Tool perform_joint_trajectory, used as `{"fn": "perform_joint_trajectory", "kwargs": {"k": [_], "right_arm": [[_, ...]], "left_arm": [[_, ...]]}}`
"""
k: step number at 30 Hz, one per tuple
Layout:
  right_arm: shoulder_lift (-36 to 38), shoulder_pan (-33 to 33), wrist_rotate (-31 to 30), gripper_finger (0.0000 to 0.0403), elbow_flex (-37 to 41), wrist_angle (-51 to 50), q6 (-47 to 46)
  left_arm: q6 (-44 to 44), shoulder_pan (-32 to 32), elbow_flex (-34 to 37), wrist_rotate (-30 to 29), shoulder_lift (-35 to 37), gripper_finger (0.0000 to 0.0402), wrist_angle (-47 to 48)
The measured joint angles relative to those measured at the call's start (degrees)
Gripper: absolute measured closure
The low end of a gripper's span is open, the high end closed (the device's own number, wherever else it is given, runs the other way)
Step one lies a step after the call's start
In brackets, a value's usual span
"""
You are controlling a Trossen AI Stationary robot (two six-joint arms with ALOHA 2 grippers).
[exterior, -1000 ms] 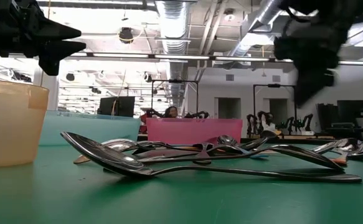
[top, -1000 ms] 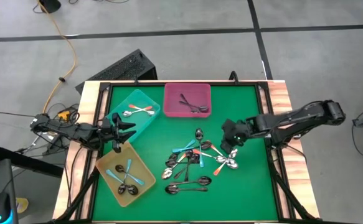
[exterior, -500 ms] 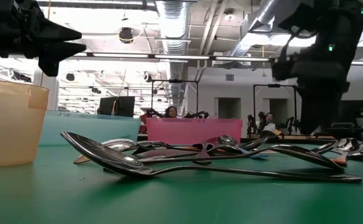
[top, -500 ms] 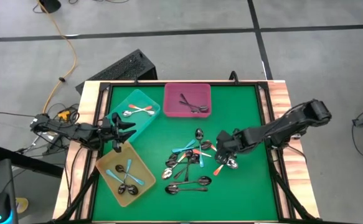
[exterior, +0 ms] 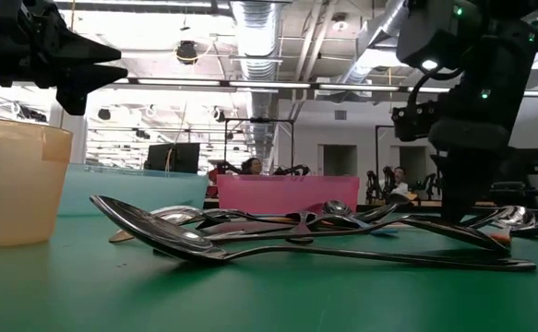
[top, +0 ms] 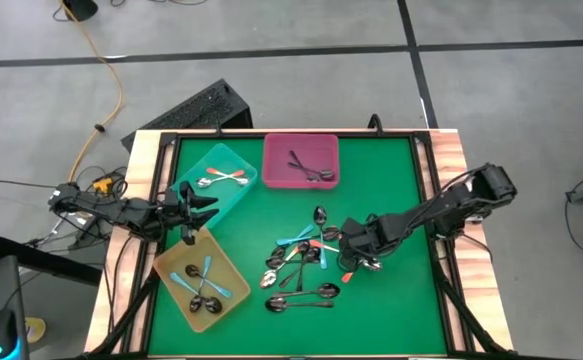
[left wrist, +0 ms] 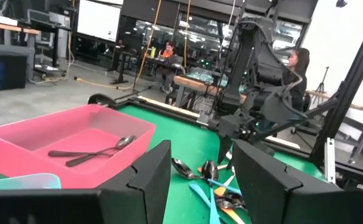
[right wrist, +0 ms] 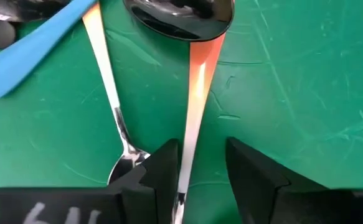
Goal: Sort silverware by color (type)
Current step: Put the orange spoon into the blue bin
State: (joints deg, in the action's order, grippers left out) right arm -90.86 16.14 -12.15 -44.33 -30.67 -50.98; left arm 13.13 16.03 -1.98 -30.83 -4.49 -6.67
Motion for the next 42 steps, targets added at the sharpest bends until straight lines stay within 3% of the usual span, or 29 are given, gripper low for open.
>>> {"fn": "perform_joint_trajectory", "kwargs": {"k": [23,33,42], "right_arm": [[-0.27,-0.11,-1.32,0.0244,-6.04,-2.21,3.02],[-0.28,3.01,-1.46,0.0244,-6.04,-0.07,7.85],[-6.00,4.00,-1.58,0.0244,-6.20,2.95,8.37]], "left_arm": [[0.13,0.00,0.00,-0.09,0.02,0.0243,0.32],[0.11,0.00,0.00,-0.14,0.02,0.0243,0.55],[0.38,0.02,0.00,-0.33,0.04,0.0243,0.96]]}}
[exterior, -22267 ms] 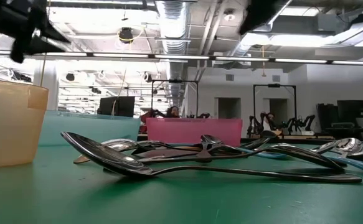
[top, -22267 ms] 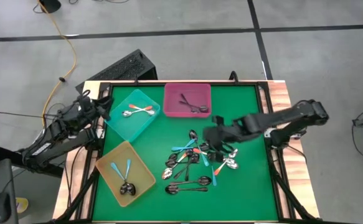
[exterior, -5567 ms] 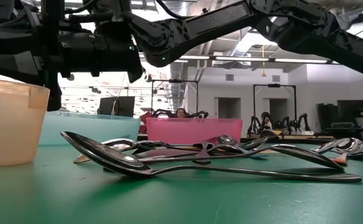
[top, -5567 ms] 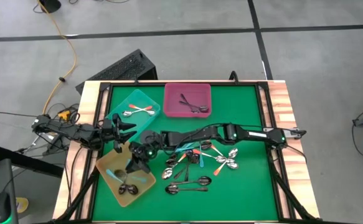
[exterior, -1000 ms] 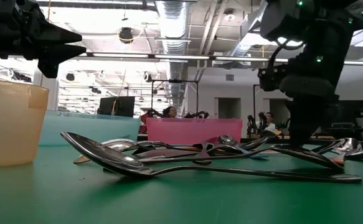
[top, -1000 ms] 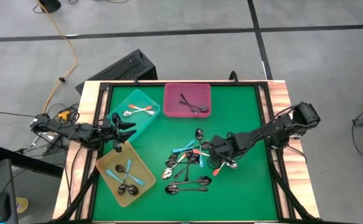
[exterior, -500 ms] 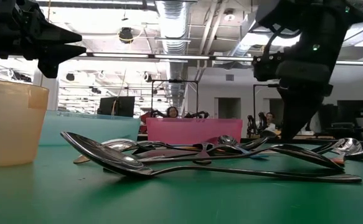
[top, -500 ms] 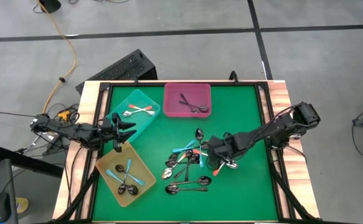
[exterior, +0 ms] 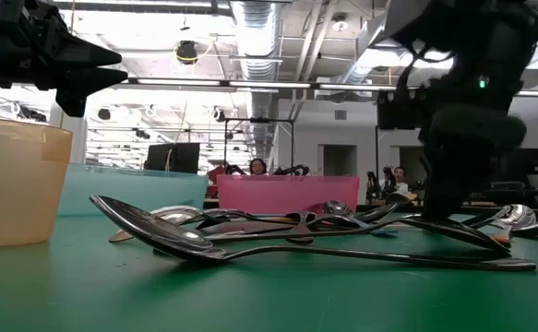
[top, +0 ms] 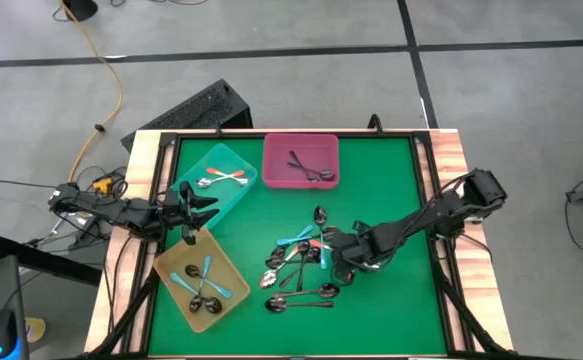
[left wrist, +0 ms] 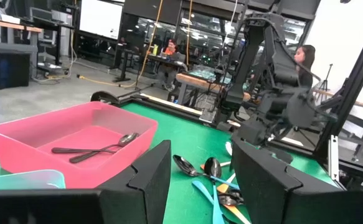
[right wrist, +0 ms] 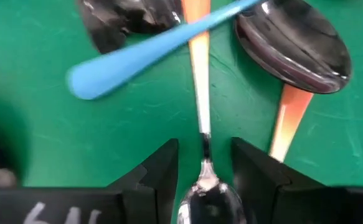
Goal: Sort silverware by color (type)
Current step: Put the orange spoon into the blue bin
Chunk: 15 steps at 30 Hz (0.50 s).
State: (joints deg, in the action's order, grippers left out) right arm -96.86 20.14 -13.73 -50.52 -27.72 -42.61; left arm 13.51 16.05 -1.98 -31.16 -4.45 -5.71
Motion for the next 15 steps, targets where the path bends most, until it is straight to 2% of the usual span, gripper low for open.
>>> {"fn": "perform_joint_trajectory", "kwargs": {"k": [8,15], "right_arm": [[-1.85,0.00,0.79,0.0254,-0.13,-0.28,-0.80],[-1.88,-0.84,3.91,0.0324,-0.11,-0.76,-0.91]], "left_arm": [[0.83,0.00,0.00,-0.53,0.00,0.0243,0.28],[0.77,0.00,0.00,-1.22,0.00,0.0243,0.30]]}}
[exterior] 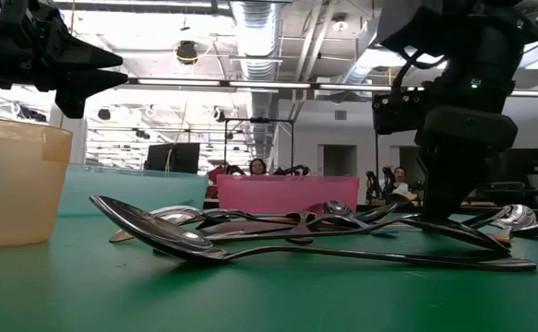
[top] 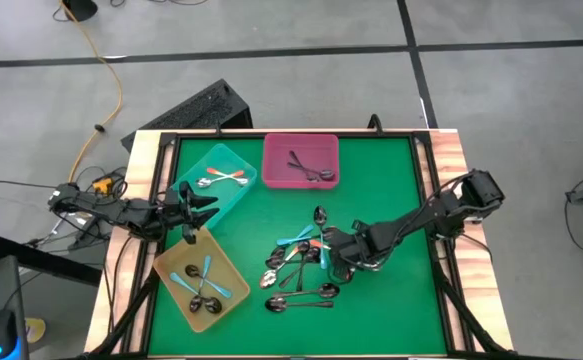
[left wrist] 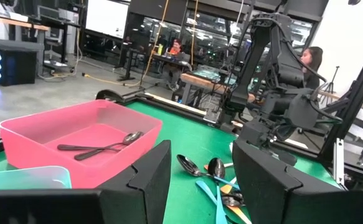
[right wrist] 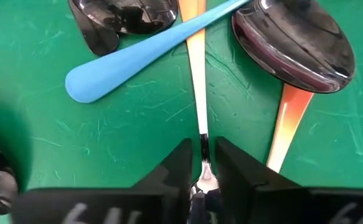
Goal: Sort silverware by color (type)
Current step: Put the orange spoon into the blue bin
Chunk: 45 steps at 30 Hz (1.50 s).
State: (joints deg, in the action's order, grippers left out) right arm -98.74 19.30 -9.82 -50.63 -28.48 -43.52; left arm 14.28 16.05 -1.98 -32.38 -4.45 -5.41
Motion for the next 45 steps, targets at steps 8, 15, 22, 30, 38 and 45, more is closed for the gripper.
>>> {"fn": "perform_joint_trajectory", "kwargs": {"k": [8,15,22,30,38,45], "right_arm": [[0.02,-1.47,1.80,0.0394,0.00,-0.11,0.08],[0.59,-1.50,2.44,0.0397,-1.49,-1.97,0.55],[1.21,-1.72,3.07,0.0399,-7.09,-8.92,3.98],[1.45,-1.78,2.73,0.0400,-12.90,-15.60,6.40],[1.57,-1.24,6.19,0.0401,-19.76,-21.54,8.82],[1.64,-0.91,6.58,0.0401,-25.75,-20.57,12.29]], "left_arm": [[0.04,0.00,0.00,0.00,0.00,0.0243,0.44],[0.07,0.00,0.00,0.00,0.00,0.0243,0.42],[0.09,0.00,0.00,0.00,0.00,0.0243,0.42],[0.09,0.00,0.00,0.00,0.00,0.0243,0.56],[0.11,0.00,0.00,0.00,0.00,0.0243,0.57],[0.11,0.00,0.00,0.00,0.00,0.0243,0.59]]}}
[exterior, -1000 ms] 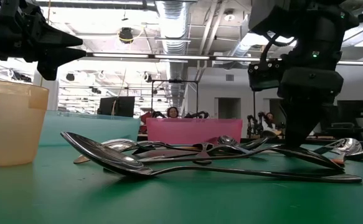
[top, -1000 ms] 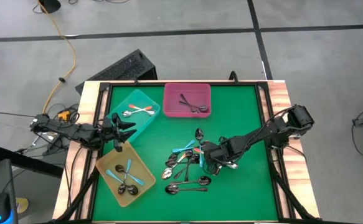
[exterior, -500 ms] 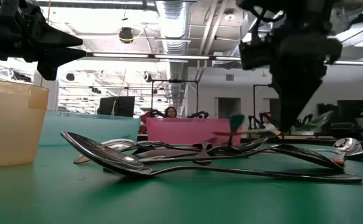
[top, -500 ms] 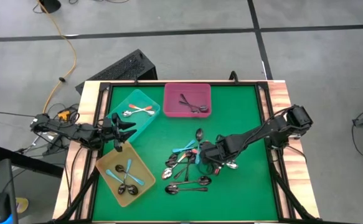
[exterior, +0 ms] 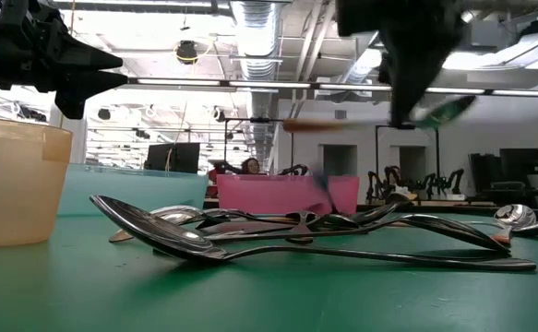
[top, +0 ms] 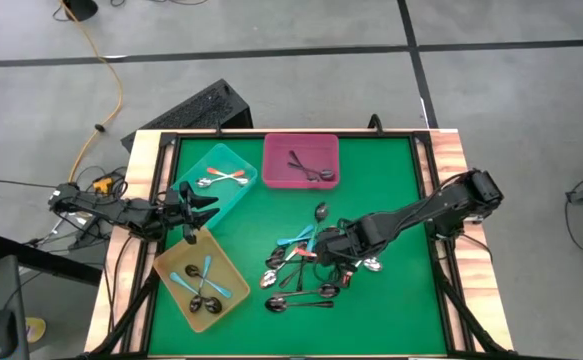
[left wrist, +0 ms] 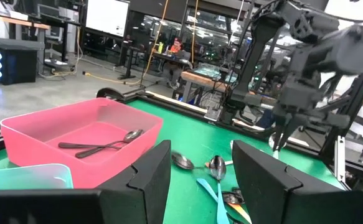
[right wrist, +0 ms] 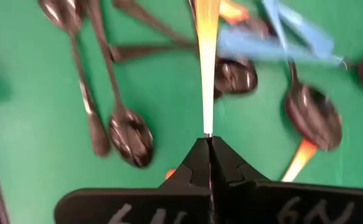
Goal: Sort silverware by color (type)
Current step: Put the orange spoon into the blue bin
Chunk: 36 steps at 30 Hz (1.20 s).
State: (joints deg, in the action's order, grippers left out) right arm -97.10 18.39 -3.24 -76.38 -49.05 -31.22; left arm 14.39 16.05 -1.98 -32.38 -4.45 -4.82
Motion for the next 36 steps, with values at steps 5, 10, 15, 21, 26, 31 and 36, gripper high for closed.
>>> {"fn": "perform_joint_trajectory", "kwargs": {"k": [5,10,15,21,26,31,36], "right_arm": [[0.01,-0.27,-4.25,0.0401,-3.29,3.25,4.77],[0.10,-2.56,-10.72,0.0401,-4.15,9.03,8.39],[0.09,-5.67,-14.95,0.0401,-4.15,19.21,14.51],[-2.33,-10.35,-17.80,0.0401,-3.99,40.66,24.11],[-6.20,-14.22,-17.76,0.0401,-3.96,56.45,29.75],[-9.17,-17.80,-14.91,0.0401,-3.97,66.71,29.77],[-11.27,-20.83,-11.45,0.0401,-4.24,74.01,28.55]], "left_arm": [[0.00,0.00,0.00,0.02,0.00,0.0243,0.46],[0.00,0.00,0.00,0.02,0.00,0.0243,1.14],[-0.04,0.00,0.00,0.02,-0.02,0.0243,1.16],[-0.36,-0.01,0.02,0.02,-0.01,0.0243,1.11],[-0.14,0.00,0.02,0.23,-0.02,0.0243,1.37],[-0.87,-0.01,0.02,0.48,-0.02,0.0243,1.31],[-1.21,-0.02,0.02,0.45,-0.02,0.0243,1.40]]}}
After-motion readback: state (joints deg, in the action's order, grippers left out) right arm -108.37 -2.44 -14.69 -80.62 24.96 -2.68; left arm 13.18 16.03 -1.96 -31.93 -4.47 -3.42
